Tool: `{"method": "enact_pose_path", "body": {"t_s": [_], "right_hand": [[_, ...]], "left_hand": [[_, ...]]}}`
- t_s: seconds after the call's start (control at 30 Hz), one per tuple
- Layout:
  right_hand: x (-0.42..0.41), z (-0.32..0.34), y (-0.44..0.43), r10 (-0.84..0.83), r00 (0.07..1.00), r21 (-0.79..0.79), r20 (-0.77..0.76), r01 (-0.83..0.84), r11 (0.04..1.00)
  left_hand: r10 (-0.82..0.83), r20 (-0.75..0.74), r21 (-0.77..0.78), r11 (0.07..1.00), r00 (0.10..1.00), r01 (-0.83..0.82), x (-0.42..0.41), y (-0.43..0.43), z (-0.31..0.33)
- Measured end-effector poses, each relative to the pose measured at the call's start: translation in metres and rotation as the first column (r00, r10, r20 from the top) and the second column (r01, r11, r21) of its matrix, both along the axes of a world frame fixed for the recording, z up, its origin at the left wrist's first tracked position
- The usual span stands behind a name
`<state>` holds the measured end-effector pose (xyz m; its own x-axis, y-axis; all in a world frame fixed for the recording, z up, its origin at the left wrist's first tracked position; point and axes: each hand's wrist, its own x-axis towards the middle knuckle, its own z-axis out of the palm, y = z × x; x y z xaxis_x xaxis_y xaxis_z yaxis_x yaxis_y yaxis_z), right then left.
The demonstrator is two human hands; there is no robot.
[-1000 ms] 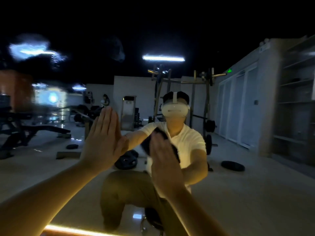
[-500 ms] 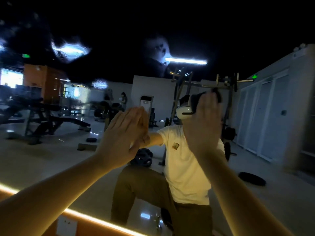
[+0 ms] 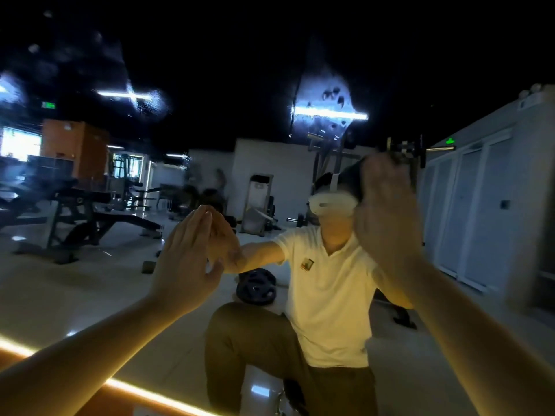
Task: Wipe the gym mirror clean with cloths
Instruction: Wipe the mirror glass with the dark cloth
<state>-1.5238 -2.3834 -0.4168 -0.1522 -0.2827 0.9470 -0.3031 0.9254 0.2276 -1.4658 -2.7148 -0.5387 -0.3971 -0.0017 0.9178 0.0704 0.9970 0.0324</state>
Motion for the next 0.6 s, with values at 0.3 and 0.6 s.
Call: {"method": "enact_pose_path", "body": {"t_s": [0.3,0.6], "right_hand": [[0.001,-0.110,-0.115,0.149,0.984,0.441,0.100,-0.177,0.880],[0.009,0.025,-0.036,-0.046,0.999,-0.094,0.016,0.047,0.994]], "left_hand": [[-0.051,-0.047,-0.053,0.997,0.998,0.048,-0.012,-0.018,0.018],[-0.109,-0.090,-0.116,0.988,0.990,0.098,-0.027,-0.022,0.059]]}}
